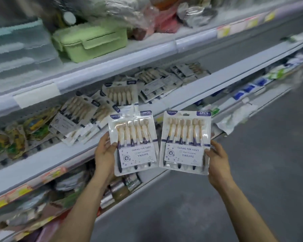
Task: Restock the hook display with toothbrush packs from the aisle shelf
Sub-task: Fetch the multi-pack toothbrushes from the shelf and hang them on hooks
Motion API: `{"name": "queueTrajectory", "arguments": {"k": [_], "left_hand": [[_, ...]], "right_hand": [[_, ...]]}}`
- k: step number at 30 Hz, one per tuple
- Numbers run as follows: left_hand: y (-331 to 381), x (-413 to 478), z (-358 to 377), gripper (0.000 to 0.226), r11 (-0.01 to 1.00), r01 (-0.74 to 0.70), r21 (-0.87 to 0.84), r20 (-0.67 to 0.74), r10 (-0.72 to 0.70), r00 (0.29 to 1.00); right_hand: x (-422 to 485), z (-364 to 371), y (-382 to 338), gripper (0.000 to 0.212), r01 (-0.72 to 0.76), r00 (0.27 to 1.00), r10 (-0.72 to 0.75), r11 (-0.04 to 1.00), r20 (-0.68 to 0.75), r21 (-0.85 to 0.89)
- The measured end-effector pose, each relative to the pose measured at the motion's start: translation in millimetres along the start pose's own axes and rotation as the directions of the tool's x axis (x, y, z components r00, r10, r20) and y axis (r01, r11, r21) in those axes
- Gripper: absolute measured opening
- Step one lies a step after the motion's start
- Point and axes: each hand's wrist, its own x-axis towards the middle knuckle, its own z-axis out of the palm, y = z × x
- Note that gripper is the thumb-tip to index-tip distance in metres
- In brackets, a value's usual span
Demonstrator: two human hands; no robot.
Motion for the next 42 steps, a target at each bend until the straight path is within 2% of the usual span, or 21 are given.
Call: {"name": "queueTrajectory", "arguments": {"k": [4,8,15,20,22,26,31,34,42], "left_hand": [[13.6,-0.8,111.9,0.05,0.998,-0.008,0.067,0.136,-0.001,0.991],[28.6,5.6,227.5,0.043,0.995,-0.05,0.089,0.344,0.017,0.939],[28.7,29.2,446.7,0.044,0.987,-0.103,0.124,0.611,0.006,0.792],[31.5,34.5,613.0,0.039,0.991,-0.086,0.103,0.762,-0.023,0.647],[35.9,35.7,683.7,0.038,0.992,-0.067,0.107,0.797,-0.045,0.602],[47.5,17.3,824.0,0.042,0.992,-0.044,0.116,0.883,-0.083,0.463],[42.6,-5.3,1003.3,0.046,0.991,-0.072,0.112,0.931,-0.079,0.356],[37.9,-22.7,1110.5,0.05,0.993,-0.098,0.071,0.951,-0.038,0.306],[53.3,-61.2,1342.7,0.051,0.997,-0.073,0.035,0.947,-0.01,0.32]], "right_hand": [[44.8,-80.1,-32.7,0.04,0.039,0.991,-0.037,0.999,-0.129,0.018],[84.5,-148.4,-58.4,0.042,0.042,0.962,-0.024,0.997,-0.271,0.06],[185.3,-265.6,-88.8,0.041,0.082,0.865,-0.006,0.988,-0.502,0.129],[265.3,-346.9,-125.1,0.042,0.136,0.769,0.012,0.974,-0.639,0.181],[294.6,-384.1,-143.6,0.041,0.176,0.715,0.008,0.966,-0.699,0.191],[334.7,-465.1,-185.4,0.04,0.24,0.592,0.038,0.945,-0.805,0.22],[396.9,-572.7,-229.8,0.041,0.375,0.449,0.001,0.907,-0.893,0.19],[442.4,-635.1,-257.0,0.044,0.404,0.413,-0.017,0.899,-0.911,0.167],[576.1,-786.3,-350.6,0.042,0.429,0.423,-0.04,0.889,-0.905,0.161]]}}
